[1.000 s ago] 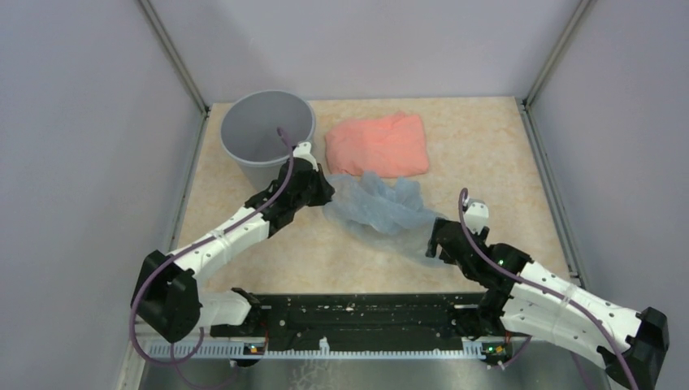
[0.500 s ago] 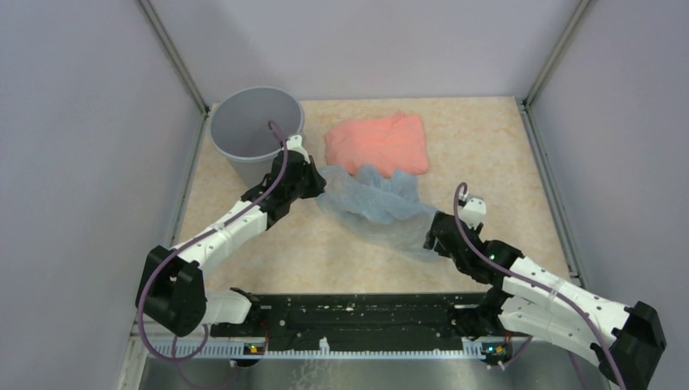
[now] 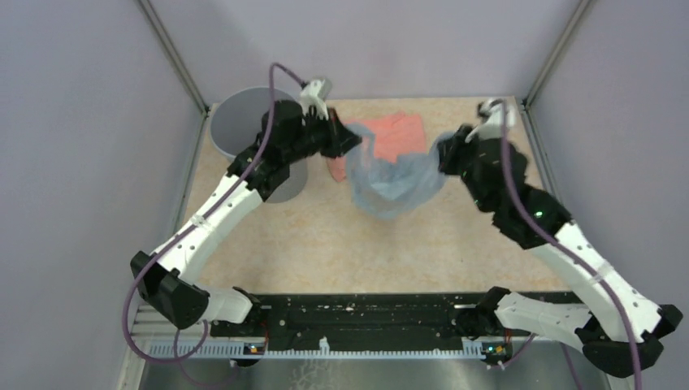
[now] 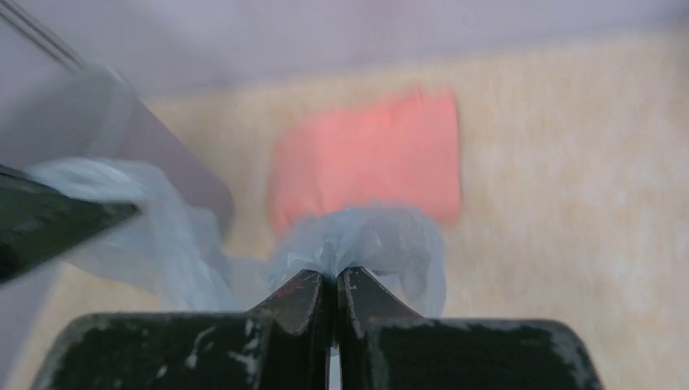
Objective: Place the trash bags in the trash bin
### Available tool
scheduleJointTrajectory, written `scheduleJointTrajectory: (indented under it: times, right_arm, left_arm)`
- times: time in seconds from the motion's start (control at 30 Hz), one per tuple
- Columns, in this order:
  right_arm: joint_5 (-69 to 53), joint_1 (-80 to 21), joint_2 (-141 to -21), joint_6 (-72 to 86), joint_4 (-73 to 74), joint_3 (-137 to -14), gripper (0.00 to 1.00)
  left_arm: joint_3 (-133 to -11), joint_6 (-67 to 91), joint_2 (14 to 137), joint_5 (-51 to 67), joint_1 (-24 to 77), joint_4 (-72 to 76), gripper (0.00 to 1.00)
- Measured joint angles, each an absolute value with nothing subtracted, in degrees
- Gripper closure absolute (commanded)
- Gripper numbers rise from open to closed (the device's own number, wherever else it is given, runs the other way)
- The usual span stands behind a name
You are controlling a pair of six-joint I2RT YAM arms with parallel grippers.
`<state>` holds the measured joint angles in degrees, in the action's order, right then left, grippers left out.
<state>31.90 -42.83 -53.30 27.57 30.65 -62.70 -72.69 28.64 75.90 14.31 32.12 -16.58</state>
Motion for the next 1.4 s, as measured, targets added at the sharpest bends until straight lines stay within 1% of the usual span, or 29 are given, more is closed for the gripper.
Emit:
scheduleJointTrajectory:
  times: [0.07,0.13,0.17,0.2,0.27,0.3,0.37,0.43,0.47,0.53,0.6,0.63,0.67,0.7,0.73,0.77,0.83,0.87,0.9,0.97,1.0,1.03,1.1,1.13,1.2,1.23,1.27,1.33,1.4]
  right_arm:
    - [31.0,-42.8,-55.9,20.4,26.9,-76.4,1.00]
    - [28.1,-42.7,-58.5,14.1,23.1,-90.7,1.00]
    - [25.6,-42.7,-59.1,11.6,20.4,-96.7,1.00]
    - [24.0,-42.7,-59.0,10.1,18.4,-99.9,1.00]
    - [20.4,-42.6,-56.3,7.4,14.0,-102.0,1.00]
    - [19.7,-42.6,-54.5,6.7,12.8,-100.8,1.00]
    - [19.9,-42.6,-50.1,6.2,8.5,-94.0,1.00]
    - [21.5,-42.3,-47.7,7.3,4.6,-82.4,1.00]
    - [21.7,-42.1,-48.4,8.4,4.0,-76.8,1.00]
    - [21.1,-41.8,-54.5,11.3,5.2,-66.4,1.00]
    - [18.4,-41.9,-64.4,13.6,10.0,-58.6,1.00]
    - [17.1,-41.9,-68.6,14.2,14.9,-55.8,1.00]
    - [16.2,-41.9,-70.7,14.6,20.1,-54.3,1.00]
    - [15.3,-41.9,-71.0,14.6,27.2,-54.2,1.00]
    - [15.2,-41.8,-69.6,14.5,30.7,-55.7,1.00]
    - [14.9,-41.8,-68.2,13.8,34.8,-59.9,1.00]
    - [14.6,-41.8,-66.7,11.7,36.6,-75.0,1.00]
    - [14.1,-41.8,-66.6,10.5,35.2,-83.9,1.00]
    - [13.3,-41.8,-66.6,9.6,33.3,-93.3,1.00]
    - [11.3,-41.8,-65.8,8.3,26.8,-110.2,1.00]
    - [10.0,-41.8,-63.6,7.9,22.1,-115.1,1.00]
    - [8.8,-41.8,-60.4,7.9,18.6,-116.8,1.00]
    - [8.0,-41.8,-53.1,7.7,13.8,-115.5,1.00]
    - [8.4,-41.8,-48.7,7.7,10.5,-112.7,1.00]
    - [10.2,-41.8,-42.9,7.7,6.1,-104.6,1.00]
    - [12.7,-41.8,-40.5,7.9,2.7,-97.3,1.00]
    - [14.7,-41.6,-40.0,8.3,1.2,-90.6,1.00]
    - [17.3,-40.8,-43.1,10.5,0.6,-76.2,1.00]
    - [17.2,-39.5,-51.5,13.3,3.1,-62.7,1.00]
  left_arm:
    - [-85.4,26.7,78.4,16.3,33.4,-16.2,1.00]
    - [-100.4,23.7,81.7,17.5,35.6,-14.3,1.00]
    - [-105.4,21.8,82.5,17.1,36.9,-12.3,1.00]
    - [-109.1,19.7,82.5,16.6,39.0,-10.0,1.00]
    - [-109.8,15.8,79.5,15.4,43.5,-5.5,1.00]
    - [-107.4,14.2,77.6,14.7,45.3,-3.7,1.00]
    - [-100.2,11.9,73.6,11.6,46.1,-0.5,1.00]
    - [-92.5,11.5,73.1,7.8,44.3,2.5,1.00]
    - [-89.7,11.7,74.2,7.0,43.8,2.5,1.00]
    - [-84.0,12.6,78.9,6.0,43.0,0.5,1.00]
    - [-78.7,13.7,85.4,5.7,42.9,-3.8,1.00]
    - [-76.0,13.9,88.1,5.2,43.2,-7.4,1.00]
    - [-73.8,14.0,89.3,4.9,43.8,-11.4,1.00]
    - [-72.4,14.1,89.6,4.8,44.8,-16.8,1.00]
    - [-72.3,14.0,89.1,4.8,45.7,-20.0,1.00]
    - [-73.5,13.9,87.8,4.8,47.2,-22.2,1.00]
    - [-81.7,13.0,85.1,4.8,50.3,-24.6,1.00]
    - [-86.3,12.4,84.6,4.8,51.4,-24.4,1.00]
    - [-94.6,11.4,84.4,5.0,53.3,-23.4,1.00]
    - [-106.6,9.3,83.4,5.2,56.5,-16.6,1.00]
    - [-110.5,8.1,81.4,5.3,58.1,-12.7,1.00]
    - [-112.5,6.9,78.8,5.3,59.5,-9.6,1.00]
    - [-112.4,4.6,74.3,3.8,60.4,-5.3,1.00]
    - [-111.5,3.8,72.5,2.2,60.3,-3.0,1.00]
    - [-108.2,2.8,70.3,-2.3,59.2,1.4,1.00]
    - [-106.2,3.2,70.4,-4.1,58.3,2.5,1.00]
    - [-103.5,4.6,71.2,-5.1,56.7,2.6,1.00]
    - [-98.2,8.2,75.9,-5.7,52.6,1.1,1.00]
    - [-92.8,11.4,82.0,-5.7,49.5,-1.9,1.00]
